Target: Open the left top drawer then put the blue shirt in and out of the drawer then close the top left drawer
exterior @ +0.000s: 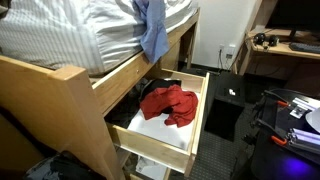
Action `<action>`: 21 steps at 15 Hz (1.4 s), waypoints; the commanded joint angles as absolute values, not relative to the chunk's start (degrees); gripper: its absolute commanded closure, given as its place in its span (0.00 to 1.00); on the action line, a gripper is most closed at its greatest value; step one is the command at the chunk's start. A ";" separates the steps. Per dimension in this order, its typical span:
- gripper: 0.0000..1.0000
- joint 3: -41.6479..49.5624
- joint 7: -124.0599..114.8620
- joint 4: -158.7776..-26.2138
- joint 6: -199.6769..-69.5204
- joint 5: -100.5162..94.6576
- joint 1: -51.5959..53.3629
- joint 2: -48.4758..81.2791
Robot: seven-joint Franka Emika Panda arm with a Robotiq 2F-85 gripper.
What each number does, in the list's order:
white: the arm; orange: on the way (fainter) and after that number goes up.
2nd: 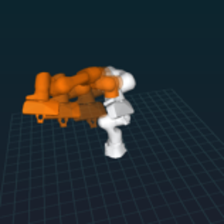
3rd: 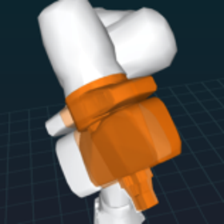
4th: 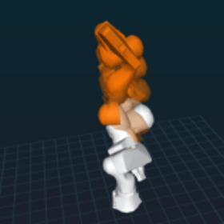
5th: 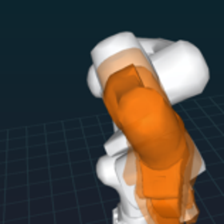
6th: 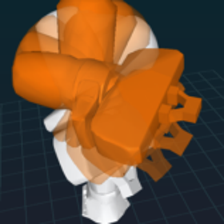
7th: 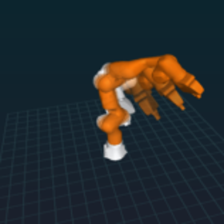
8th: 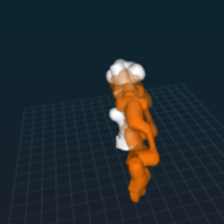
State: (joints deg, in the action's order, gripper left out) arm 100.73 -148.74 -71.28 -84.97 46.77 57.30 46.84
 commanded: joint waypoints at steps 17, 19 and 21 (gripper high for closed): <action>0.00 62.56 -150.14 -81.94 -73.42 0.48 47.09 26.63; 0.00 69.81 -149.21 -81.70 -69.58 0.64 52.37 28.15; 0.00 75.34 -148.88 -81.14 -66.57 2.97 55.78 28.08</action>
